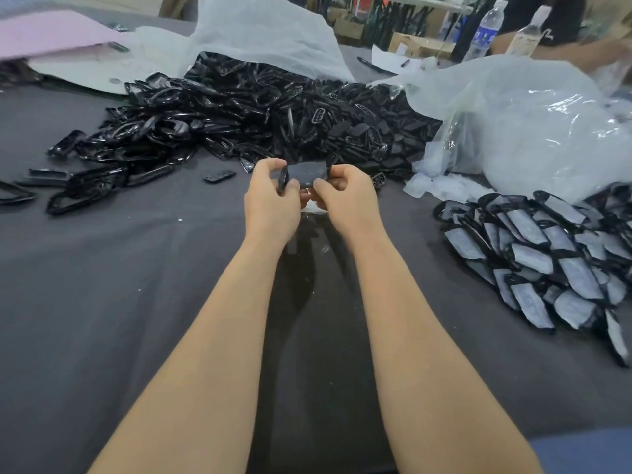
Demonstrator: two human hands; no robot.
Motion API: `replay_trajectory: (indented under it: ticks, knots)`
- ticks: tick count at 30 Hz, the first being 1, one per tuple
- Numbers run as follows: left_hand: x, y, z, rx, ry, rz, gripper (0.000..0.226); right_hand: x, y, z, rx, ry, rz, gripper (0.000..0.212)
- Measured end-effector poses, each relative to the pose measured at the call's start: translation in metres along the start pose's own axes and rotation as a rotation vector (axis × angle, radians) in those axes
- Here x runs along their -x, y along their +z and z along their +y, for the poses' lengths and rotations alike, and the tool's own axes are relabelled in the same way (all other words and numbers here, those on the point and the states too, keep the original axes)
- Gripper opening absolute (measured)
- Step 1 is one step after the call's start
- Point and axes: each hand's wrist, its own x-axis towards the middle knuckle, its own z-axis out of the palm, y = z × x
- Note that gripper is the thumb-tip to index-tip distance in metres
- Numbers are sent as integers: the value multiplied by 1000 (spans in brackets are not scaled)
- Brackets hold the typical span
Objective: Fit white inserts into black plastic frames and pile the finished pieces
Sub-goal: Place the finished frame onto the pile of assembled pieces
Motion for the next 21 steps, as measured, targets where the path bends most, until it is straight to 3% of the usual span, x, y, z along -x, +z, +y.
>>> replay_trajectory:
  ticks: [6,9,16,21]
  knots:
    - [14,24,19,-4,75,-68,25,4,-29,-4,-87,57,152,20]
    - [25,49,34,-16,109,-148,19,8,-58,-2,-116,80,255,9]
    - [62,130,61,-53,159,-337,17,29,-143,9,74,0,634,26]
    - [83,177,59,-230,249,-365,29,41,-184,25,263,37,735,17]
